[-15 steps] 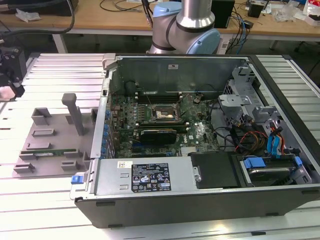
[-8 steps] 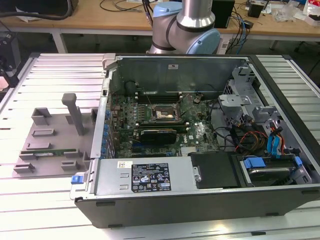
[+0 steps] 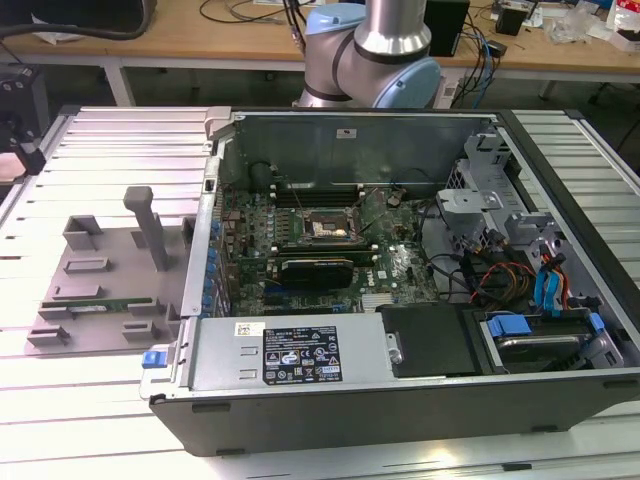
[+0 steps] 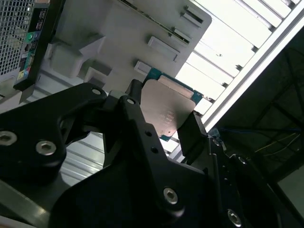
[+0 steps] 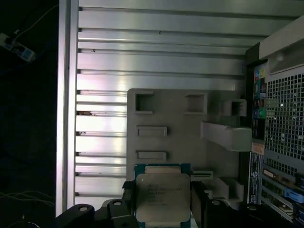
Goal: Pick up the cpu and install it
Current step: 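Pick up the cpu and move it towards the insertion slot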
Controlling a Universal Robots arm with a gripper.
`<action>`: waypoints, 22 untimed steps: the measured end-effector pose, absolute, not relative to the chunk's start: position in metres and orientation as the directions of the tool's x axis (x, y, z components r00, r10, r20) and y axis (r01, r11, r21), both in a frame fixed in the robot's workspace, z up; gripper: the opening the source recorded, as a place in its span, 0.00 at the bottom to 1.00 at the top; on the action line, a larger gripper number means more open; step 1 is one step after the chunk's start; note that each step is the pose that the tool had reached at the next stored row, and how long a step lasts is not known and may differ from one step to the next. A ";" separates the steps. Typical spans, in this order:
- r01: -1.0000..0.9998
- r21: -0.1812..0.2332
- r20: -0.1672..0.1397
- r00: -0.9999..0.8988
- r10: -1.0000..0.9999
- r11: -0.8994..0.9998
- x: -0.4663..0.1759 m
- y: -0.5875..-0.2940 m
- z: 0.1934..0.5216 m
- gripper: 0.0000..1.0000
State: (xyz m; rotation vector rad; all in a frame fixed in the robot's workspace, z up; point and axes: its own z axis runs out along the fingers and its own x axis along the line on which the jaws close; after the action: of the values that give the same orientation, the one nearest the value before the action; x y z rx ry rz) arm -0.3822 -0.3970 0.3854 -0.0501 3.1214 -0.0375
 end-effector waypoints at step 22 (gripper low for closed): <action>-0.032 -0.025 -0.019 -0.999 -0.032 0.999 -0.319 -0.397 0.385 0.55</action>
State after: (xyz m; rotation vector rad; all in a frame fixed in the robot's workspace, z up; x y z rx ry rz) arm -0.3191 -0.3970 0.3853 -0.0501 3.1213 -0.0380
